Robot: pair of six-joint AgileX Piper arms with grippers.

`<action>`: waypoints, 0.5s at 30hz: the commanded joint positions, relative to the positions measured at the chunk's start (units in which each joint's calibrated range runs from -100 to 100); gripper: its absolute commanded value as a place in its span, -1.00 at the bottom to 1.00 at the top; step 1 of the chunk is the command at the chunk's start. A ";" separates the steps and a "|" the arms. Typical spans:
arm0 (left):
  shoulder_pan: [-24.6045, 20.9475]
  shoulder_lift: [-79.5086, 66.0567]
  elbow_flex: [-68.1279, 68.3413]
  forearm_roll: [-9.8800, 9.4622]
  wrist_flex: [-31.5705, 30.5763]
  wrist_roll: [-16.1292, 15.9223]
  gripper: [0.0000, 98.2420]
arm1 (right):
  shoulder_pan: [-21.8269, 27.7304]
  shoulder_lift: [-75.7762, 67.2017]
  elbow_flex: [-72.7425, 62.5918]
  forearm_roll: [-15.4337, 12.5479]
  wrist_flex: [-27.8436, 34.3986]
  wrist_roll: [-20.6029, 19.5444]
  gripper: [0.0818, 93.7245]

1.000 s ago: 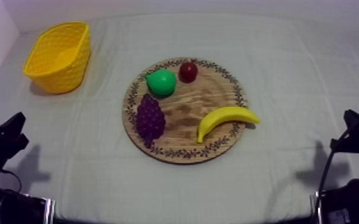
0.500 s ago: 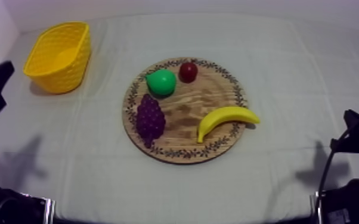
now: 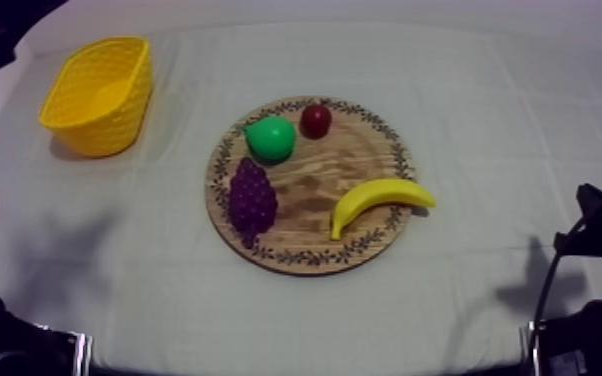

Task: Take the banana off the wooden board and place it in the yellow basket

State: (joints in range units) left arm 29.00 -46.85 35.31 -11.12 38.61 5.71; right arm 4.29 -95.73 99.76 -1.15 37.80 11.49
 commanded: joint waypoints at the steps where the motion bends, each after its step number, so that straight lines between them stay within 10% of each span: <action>1: 2.91 6.51 -6.83 -0.08 0.75 -0.30 -1.00 | 0.00 -0.02 0.02 0.01 0.10 0.01 -0.99; 15: 9.52 24.53 -16.32 -0.39 4.15 -1.87 -0.99 | 0.00 -0.02 0.02 0.01 0.10 0.01 -0.99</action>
State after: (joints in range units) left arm 38.06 -24.26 18.98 -11.45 42.48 3.82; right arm 4.29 -95.73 99.76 -1.15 37.90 11.49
